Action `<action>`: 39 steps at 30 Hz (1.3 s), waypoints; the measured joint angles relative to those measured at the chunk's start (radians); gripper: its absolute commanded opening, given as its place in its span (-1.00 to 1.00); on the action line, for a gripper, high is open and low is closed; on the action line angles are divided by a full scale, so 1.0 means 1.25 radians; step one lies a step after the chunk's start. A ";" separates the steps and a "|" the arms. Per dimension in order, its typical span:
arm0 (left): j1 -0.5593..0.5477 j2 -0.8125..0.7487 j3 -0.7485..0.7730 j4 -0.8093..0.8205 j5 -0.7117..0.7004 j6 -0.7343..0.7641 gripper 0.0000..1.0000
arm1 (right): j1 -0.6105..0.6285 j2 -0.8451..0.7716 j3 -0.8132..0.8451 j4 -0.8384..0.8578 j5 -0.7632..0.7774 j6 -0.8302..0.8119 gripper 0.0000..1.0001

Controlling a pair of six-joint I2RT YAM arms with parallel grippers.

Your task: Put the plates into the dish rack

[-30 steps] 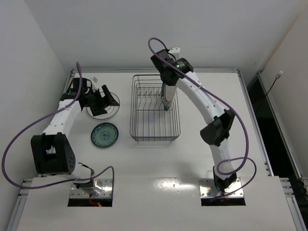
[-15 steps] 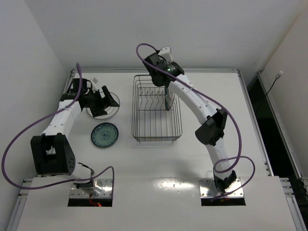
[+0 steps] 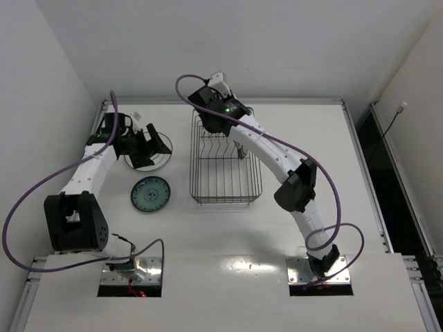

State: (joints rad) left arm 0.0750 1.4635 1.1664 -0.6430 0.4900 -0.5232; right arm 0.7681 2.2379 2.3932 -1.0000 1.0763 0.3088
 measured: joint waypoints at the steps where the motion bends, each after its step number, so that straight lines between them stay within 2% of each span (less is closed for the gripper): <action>1: 0.000 0.000 0.000 0.000 0.000 0.000 0.64 | 0.000 0.007 -0.007 -0.005 -0.003 0.006 -1.00; 27: 0.000 0.000 0.000 0.000 0.000 0.000 0.64 | -0.005 -0.008 -0.025 0.002 0.042 0.004 -1.00; 39: 0.000 0.000 -0.001 -0.007 -0.001 0.009 0.64 | -0.061 0.011 -0.056 -0.047 -0.103 0.102 -1.00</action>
State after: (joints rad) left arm 0.0750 1.4635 1.1656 -0.6521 0.4892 -0.5125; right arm 0.6922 2.2517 2.3226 -1.0584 0.9474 0.4358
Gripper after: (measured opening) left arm 0.818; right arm 0.041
